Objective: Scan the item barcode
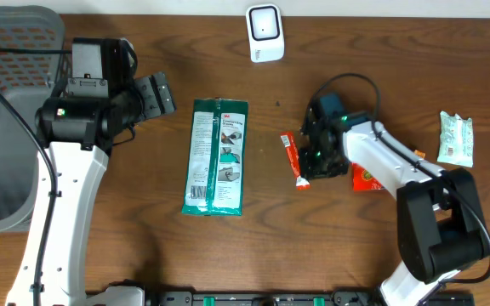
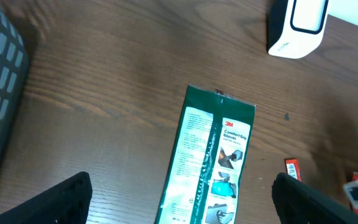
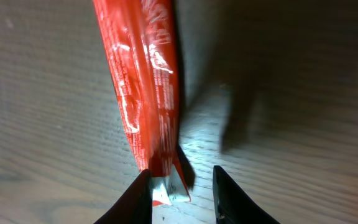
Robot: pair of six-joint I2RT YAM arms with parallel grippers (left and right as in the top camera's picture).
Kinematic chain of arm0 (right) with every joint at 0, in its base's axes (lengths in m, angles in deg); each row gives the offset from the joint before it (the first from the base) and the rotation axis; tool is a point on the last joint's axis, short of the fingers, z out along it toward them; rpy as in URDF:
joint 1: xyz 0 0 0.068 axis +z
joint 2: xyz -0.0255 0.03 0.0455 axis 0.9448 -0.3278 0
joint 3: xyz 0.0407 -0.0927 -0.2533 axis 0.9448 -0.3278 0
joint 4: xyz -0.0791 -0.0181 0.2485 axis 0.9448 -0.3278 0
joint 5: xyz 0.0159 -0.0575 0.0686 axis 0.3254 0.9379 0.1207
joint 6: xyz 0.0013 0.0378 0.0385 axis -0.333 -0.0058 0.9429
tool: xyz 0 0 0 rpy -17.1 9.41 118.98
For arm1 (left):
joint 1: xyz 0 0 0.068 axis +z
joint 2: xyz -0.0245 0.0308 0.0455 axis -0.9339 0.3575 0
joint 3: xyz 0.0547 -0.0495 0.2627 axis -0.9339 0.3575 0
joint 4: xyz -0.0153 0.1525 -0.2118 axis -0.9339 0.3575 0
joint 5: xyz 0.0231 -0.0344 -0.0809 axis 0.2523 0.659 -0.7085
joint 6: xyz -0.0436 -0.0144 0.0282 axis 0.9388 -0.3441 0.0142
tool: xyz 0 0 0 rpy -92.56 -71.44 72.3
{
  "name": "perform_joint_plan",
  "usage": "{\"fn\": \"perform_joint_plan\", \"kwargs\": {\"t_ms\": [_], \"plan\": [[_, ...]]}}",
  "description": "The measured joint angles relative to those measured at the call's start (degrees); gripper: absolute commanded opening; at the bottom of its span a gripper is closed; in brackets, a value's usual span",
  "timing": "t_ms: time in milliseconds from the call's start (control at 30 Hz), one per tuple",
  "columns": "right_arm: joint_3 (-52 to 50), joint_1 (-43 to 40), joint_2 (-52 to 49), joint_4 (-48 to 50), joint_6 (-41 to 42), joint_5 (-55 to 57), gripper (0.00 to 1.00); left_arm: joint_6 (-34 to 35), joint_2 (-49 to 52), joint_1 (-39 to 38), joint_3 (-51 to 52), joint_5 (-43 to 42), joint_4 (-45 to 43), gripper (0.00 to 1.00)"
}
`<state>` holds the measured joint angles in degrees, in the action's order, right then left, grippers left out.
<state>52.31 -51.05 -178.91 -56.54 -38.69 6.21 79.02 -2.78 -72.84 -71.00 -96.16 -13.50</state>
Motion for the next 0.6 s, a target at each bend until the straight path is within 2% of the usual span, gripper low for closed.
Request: {"fn": "perform_joint_plan", "kwargs": {"t_ms": [100,233,367,400,433,467,600], "plan": [[-2.8,1.0,0.0,5.5,0.7,-0.2,0.13,0.0,0.0,0.0,0.0,0.0,0.0,0.93],[-4.4,1.0,0.1,8.2,1.2,-0.2,0.07,0.0,0.0,0.0,0.0,0.0,0.0,0.93],[-4.5,1.0,0.1,8.0,1.5,0.8,0.13,0.0,0.0,0.0,0.0,0.0,0.0,0.93],[-4.5,1.0,0.2,8.0,1.6,1.1,0.17,0.0,0.0,0.0,0.0,0.0,0.0,0.93],[-4.5,1.0,0.2,7.9,1.7,1.3,0.25,0.0,0.0,0.0,0.0,0.0,0.0,0.93],[-4.5,1.0,0.3,7.9,1.7,1.4,0.27,0.0,0.0,0.0,0.0,0.0,0.0,0.93],[-4.5,1.0,0.5,7.2,2.1,2.0,0.27,0.0,0.0,0.0,0.0,0.0,0.0,0.93]]}}
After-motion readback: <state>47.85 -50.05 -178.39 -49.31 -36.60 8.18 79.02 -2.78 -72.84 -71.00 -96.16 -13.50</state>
